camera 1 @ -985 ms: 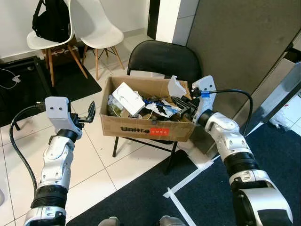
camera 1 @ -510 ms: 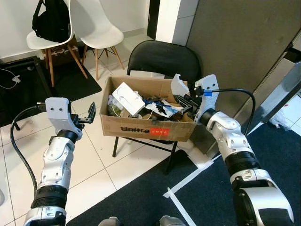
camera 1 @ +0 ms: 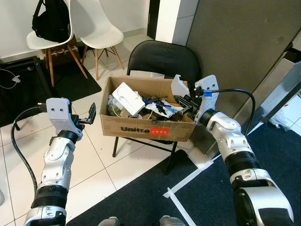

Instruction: Picking trash to rubbish bin

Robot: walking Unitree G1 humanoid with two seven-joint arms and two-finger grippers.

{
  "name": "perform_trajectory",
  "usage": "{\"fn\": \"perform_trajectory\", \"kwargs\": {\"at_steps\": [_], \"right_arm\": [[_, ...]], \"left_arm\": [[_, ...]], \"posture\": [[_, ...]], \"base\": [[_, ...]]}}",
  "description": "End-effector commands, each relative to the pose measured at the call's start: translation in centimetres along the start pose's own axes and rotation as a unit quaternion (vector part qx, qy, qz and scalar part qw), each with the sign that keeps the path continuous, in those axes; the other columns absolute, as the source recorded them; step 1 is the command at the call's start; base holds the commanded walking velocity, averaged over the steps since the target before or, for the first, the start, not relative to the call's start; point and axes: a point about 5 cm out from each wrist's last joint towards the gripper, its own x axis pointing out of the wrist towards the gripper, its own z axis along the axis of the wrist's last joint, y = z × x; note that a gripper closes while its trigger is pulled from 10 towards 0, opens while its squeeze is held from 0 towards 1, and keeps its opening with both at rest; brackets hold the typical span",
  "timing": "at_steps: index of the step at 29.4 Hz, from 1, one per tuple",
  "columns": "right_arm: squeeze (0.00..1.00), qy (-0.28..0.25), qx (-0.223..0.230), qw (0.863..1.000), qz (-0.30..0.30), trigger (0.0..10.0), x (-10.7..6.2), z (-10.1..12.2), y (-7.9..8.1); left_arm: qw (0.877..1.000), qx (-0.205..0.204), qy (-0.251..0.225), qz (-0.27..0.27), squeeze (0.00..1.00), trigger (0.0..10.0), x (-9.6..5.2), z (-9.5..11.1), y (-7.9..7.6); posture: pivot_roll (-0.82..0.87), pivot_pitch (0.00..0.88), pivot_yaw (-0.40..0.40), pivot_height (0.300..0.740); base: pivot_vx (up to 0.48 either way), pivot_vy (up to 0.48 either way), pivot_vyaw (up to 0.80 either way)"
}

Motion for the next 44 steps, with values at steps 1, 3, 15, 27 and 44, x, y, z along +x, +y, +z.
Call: {"fn": "perform_trajectory", "kwargs": {"at_steps": [1,3,15,27,44], "right_arm": [[0.00,-0.005,-0.013,1.000,-0.004,10.0,0.1,0.5,-0.3],[0.00,-0.004,-0.016,1.000,-0.003,10.0,0.1,0.5,-0.3],[0.00,0.002,-0.028,1.000,-0.005,10.0,0.1,0.5,-0.5],[0.00,0.001,-0.042,0.999,-0.003,10.0,0.4,1.2,-0.6],[1.00,0.063,-0.117,0.990,0.037,10.0,1.1,1.6,0.3]], "left_arm": [[1.000,0.004,0.000,-0.005,0.00,10.0,0.1,0.1,0.1],[1.000,0.003,-0.002,-0.008,0.00,10.0,0.1,0.2,0.0],[1.000,0.002,-0.002,-0.009,0.00,10.0,0.0,0.2,0.1],[1.000,0.003,-0.005,-0.010,0.00,10.0,0.0,0.3,0.1],[1.000,-0.004,0.006,0.007,0.00,10.0,0.1,0.1,0.4]], "posture": [[-0.03,0.000,-0.040,0.740],[-0.03,0.000,-0.040,0.740],[-0.03,0.000,-0.041,0.740],[-0.03,0.000,-0.040,0.740],[-0.03,0.000,-0.039,0.740]], "base": [[0.379,0.000,0.00],[0.377,0.000,0.00],[0.376,0.000,0.00],[0.372,0.000,0.00],[0.123,0.000,0.00]]}}
